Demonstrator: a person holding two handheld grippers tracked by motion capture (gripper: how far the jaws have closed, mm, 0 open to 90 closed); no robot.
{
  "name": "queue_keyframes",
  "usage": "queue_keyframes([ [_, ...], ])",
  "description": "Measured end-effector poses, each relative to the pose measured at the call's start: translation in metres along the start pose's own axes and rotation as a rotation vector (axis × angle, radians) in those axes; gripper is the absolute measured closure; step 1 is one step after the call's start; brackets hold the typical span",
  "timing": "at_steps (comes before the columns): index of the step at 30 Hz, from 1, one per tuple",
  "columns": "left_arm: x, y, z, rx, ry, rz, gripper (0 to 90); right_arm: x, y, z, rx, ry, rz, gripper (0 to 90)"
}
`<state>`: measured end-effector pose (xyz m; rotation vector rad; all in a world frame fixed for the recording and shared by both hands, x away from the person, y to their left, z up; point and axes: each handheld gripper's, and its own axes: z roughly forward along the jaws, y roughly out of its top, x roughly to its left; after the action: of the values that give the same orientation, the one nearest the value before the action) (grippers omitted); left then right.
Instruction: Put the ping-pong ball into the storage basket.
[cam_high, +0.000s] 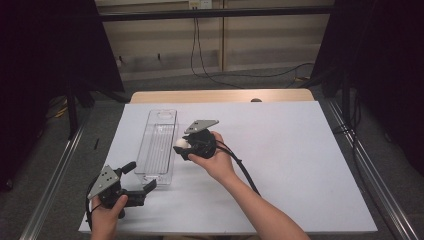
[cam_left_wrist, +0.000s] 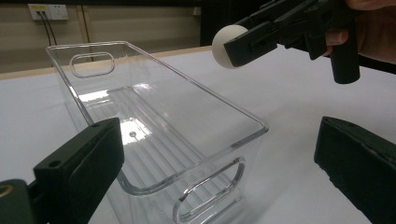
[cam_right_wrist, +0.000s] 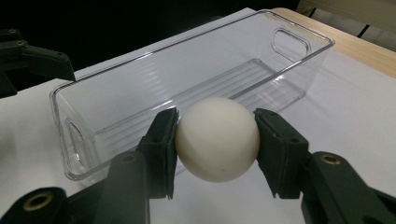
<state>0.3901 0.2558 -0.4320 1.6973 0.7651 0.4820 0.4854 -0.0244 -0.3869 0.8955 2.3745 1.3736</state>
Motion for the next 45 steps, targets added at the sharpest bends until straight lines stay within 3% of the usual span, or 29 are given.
queue_keyframes([
  [45, 0.0, 0.001, -0.001, -0.008, 0.008, -0.008, 1.7, 0.013, 0.009, 0.011, -0.011, 0.022, -0.013, 51.2],
])
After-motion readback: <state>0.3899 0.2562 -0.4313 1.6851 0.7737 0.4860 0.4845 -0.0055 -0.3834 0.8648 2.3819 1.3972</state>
